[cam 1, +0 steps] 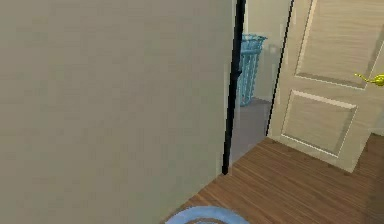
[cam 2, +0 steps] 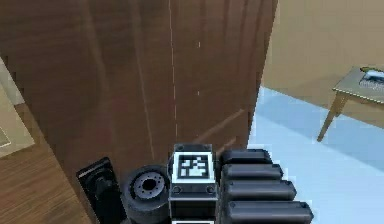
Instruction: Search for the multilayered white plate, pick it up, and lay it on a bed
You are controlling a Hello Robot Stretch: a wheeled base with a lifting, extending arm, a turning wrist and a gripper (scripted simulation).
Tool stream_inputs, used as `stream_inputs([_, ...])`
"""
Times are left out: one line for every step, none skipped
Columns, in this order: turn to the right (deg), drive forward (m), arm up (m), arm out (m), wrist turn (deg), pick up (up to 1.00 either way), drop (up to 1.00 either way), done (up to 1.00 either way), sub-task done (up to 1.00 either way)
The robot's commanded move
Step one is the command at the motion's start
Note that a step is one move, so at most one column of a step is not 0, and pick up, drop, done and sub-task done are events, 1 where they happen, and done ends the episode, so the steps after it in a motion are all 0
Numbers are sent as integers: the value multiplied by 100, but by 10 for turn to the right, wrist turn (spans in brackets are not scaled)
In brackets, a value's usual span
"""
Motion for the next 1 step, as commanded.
stream_inputs([0,10,0,0,0,0,0,0,0])
